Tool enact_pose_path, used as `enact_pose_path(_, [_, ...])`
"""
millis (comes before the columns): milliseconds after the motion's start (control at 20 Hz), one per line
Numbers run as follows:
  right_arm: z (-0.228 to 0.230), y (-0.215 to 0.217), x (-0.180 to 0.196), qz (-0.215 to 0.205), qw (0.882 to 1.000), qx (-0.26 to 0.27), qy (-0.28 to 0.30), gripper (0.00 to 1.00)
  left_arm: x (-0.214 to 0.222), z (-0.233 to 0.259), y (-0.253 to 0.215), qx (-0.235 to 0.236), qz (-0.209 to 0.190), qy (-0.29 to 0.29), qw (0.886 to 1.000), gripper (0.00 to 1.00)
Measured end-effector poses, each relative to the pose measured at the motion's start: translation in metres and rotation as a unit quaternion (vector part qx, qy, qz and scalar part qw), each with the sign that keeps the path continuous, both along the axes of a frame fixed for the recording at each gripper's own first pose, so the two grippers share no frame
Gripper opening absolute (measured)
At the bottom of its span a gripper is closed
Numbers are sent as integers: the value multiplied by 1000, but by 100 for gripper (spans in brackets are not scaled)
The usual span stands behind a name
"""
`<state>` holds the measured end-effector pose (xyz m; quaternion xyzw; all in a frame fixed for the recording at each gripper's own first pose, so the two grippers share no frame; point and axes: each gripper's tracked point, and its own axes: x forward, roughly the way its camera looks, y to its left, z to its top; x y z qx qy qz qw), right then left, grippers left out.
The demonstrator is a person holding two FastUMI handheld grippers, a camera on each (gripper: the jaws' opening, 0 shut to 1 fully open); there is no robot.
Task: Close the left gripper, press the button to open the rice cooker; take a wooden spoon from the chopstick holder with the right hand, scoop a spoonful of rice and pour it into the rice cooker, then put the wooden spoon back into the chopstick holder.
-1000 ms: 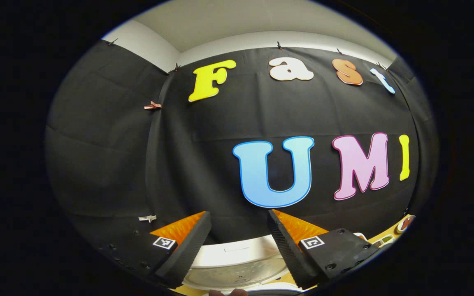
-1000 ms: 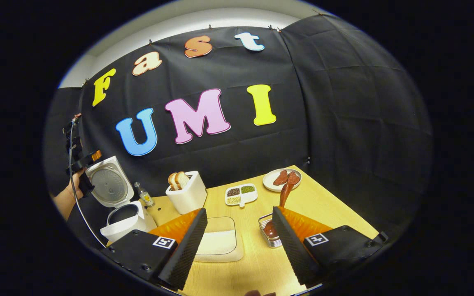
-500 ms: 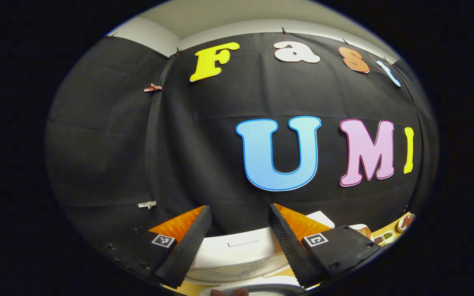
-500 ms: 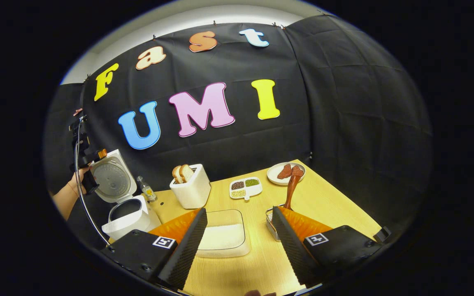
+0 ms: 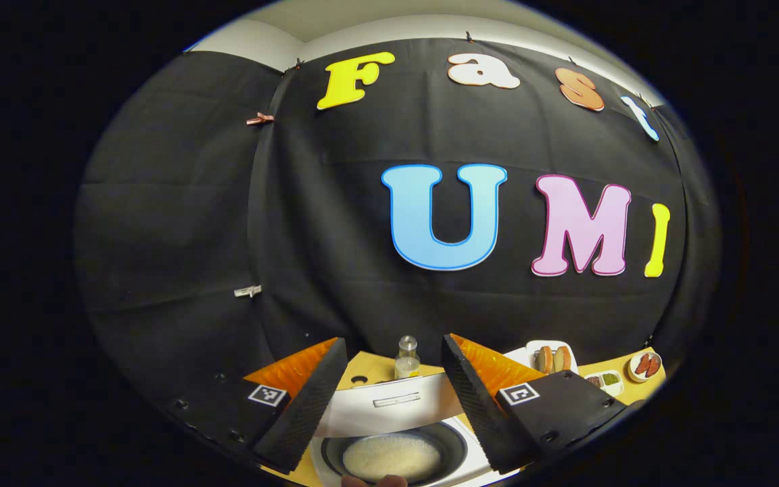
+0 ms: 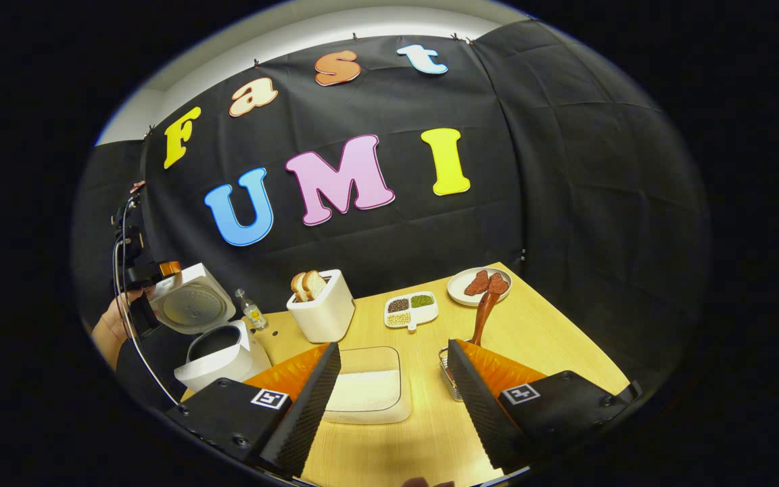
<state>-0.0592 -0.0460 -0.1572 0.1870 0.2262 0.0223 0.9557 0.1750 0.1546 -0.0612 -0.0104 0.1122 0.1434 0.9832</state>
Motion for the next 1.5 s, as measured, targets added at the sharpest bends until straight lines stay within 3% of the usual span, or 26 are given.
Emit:
enact_pose_path(300, [-4,-10,-4,19,1000,7,3,98,-31,-50,-42,4,5,54,999,98])
enact_pose_path(600, [-7,-11,-9,33,999,14,7,99,-59,-95,-35,-21,54,86,995,99])
enact_pose_path(700, [-9,-10,-10,37,999,14,10,98,-66,-113,-42,-40,50,99,993,100])
enact_pose_path(1050, [-15,3,-14,49,998,22,19,99,-79,-165,-57,-36,33,151,987,99])
enact_pose_path(1500, [-1,11,-2,49,998,27,1,98,-77,-174,-60,-28,37,153,987,100])
